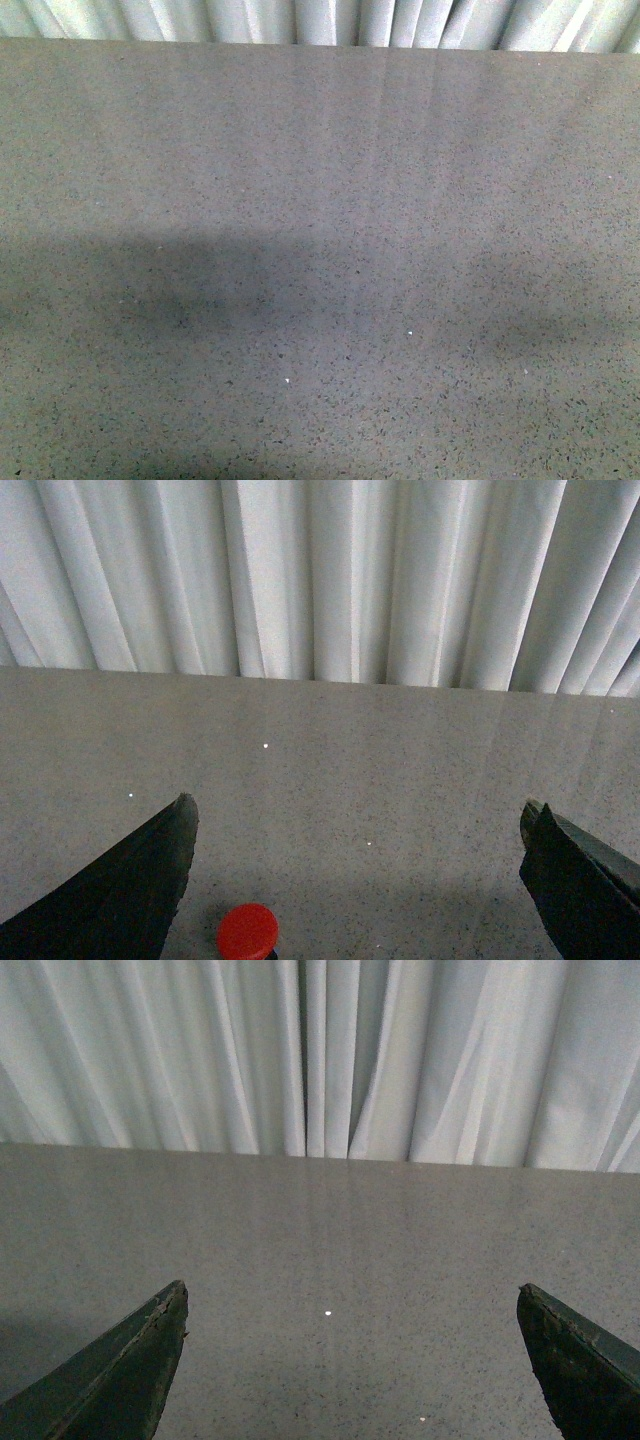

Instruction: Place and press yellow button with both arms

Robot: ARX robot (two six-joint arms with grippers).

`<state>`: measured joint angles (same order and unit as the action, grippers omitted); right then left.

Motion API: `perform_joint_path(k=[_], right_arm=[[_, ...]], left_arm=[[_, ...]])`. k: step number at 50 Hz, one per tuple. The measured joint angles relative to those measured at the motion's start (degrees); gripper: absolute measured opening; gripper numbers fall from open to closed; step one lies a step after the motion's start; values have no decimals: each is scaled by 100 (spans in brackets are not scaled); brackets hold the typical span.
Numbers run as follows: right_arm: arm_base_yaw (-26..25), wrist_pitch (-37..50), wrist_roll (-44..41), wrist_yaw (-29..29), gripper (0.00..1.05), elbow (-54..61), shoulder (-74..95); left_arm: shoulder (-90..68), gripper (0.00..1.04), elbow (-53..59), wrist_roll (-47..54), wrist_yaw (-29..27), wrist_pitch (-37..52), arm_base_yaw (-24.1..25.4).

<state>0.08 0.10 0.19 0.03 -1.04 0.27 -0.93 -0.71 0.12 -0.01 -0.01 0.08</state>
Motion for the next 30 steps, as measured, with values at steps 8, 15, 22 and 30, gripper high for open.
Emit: perform_joint_path(k=[8,15,22,30], right_arm=[[0,0,0,-2,96,0,0],[0,0,0,0,96,0,0],[0,0,0,0,96,0,0],[0,0,0,0,96,0,0]], left_arm=[[0,96,0,0,-2,-2,0],[0,96,0,0,0,-2,0],[0,96,0,0,0,-2,0],[0,96,0,0,0,0,0]])
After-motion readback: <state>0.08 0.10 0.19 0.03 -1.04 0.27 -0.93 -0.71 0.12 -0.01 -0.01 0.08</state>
